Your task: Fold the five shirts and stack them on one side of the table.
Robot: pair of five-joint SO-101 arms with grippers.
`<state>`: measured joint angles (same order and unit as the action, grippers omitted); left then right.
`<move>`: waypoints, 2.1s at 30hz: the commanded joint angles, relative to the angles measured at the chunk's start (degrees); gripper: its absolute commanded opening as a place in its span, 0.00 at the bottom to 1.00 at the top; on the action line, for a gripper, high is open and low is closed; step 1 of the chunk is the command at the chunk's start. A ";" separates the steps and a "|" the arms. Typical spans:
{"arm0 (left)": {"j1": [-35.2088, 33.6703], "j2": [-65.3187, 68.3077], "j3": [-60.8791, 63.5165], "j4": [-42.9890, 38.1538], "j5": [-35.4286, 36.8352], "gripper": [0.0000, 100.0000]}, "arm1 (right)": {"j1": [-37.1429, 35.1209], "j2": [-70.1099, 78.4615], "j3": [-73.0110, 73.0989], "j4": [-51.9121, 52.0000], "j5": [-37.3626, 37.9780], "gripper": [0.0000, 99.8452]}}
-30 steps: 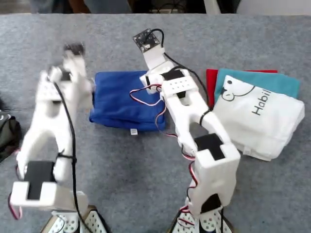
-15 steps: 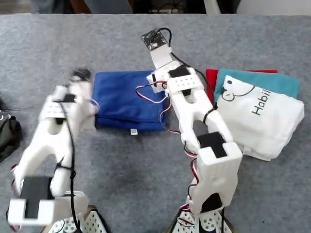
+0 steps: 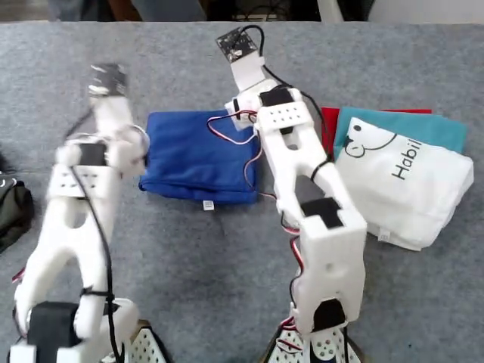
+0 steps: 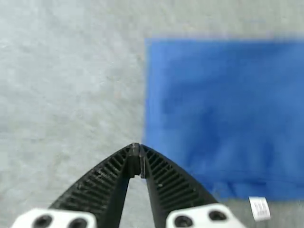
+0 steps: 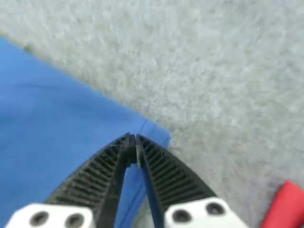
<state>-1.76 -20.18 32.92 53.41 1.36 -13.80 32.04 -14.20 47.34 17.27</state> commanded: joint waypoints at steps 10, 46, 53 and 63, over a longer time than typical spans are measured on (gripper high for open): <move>3.47 15.91 8.04 -12.48 0.62 0.03 | 3.25 11.47 -18.77 11.25 -0.44 0.01; -5.49 39.30 -18.51 -29.19 5.45 0.03 | -3.52 -5.67 -15.52 52.92 -21.10 0.01; -5.49 39.65 -18.51 -29.19 5.45 0.03 | -2.29 -4.62 -0.04 42.46 -21.01 0.01; -5.76 39.21 -19.03 -25.93 5.45 0.03 | 1.14 -6.20 2.24 41.49 -20.66 0.01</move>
<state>-7.03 20.18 17.19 25.27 6.55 -13.45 29.85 -9.89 84.62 -3.30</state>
